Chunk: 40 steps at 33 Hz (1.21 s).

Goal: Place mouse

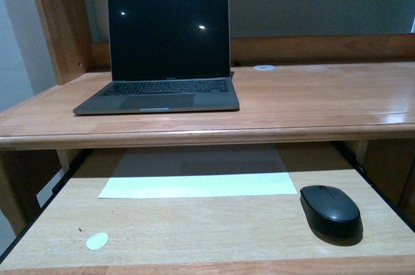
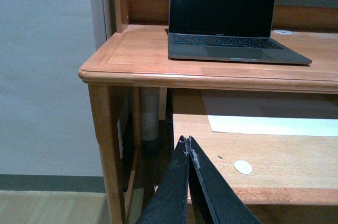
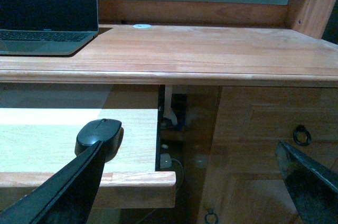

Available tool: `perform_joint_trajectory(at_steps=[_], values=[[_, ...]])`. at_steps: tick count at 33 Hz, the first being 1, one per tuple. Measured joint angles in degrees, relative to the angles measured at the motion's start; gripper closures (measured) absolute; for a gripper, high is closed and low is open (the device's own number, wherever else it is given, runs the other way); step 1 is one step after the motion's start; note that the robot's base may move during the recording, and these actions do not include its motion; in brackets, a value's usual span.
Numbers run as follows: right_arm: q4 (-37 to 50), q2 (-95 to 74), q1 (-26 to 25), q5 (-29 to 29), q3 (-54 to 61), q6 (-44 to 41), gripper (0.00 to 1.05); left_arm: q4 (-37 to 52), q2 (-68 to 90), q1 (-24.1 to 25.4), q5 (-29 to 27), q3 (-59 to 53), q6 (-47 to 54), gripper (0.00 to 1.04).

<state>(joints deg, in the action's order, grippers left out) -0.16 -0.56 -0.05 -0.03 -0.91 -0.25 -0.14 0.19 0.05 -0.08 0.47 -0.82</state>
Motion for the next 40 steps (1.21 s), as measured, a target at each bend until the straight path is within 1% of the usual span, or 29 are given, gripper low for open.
perform_joint_trajectory(at_steps=[7,8,13,15,20,23,24,29,31,32,36,40], values=[[0.0,0.0,0.0,0.0,0.0,0.0,0.07,0.0,0.0,0.0,0.0,0.0,0.0,1.03],[0.0,0.0,0.0,0.0,0.0,0.0,0.07,0.0,0.0,0.0,0.0,0.0,0.0,1.01],[0.3,-0.2,0.1,-0.1,0.0,0.1,0.07,0.0,0.0,0.0,0.0,0.0,0.0,0.79],[2.7,-2.2,1.2,0.6,-0.2,0.5,0.07,0.0,0.0,0.0,0.0,0.0,0.0,0.70],[7.0,-15.6,8.4,5.7,-5.0,2.6,0.07,0.0,0.0,0.0,0.0,0.0,0.0,0.46],[8.4,-19.7,10.0,6.0,-6.9,3.8,0.07,0.0,0.0,0.0,0.0,0.0,0.0,0.39],[8.9,-22.6,10.7,6.2,-8.5,4.5,0.07,0.0,0.0,0.0,0.0,0.0,0.0,0.33],[13.1,-33.3,13.9,8.0,-12.9,7.4,0.07,0.0,0.0,0.0,0.0,0.0,0.0,0.15],[14.6,-38.7,16.2,9.0,-15.0,8.4,0.07,0.0,0.0,0.0,0.0,0.0,0.0,0.06],[15.2,-40.8,17.1,9.2,-15.8,8.7,0.07,0.0,0.0,0.0,0.0,0.0,0.0,0.04],[16.0,-47.5,19.5,10.3,-18.6,9.2,0.07,0.0,0.0,0.0,0.0,0.0,0.0,0.07],[17.3,-54.9,21.6,11.6,-21.9,9.4,0.07,0.0,0.0,0.0,0.0,0.0,0.0,0.07]])
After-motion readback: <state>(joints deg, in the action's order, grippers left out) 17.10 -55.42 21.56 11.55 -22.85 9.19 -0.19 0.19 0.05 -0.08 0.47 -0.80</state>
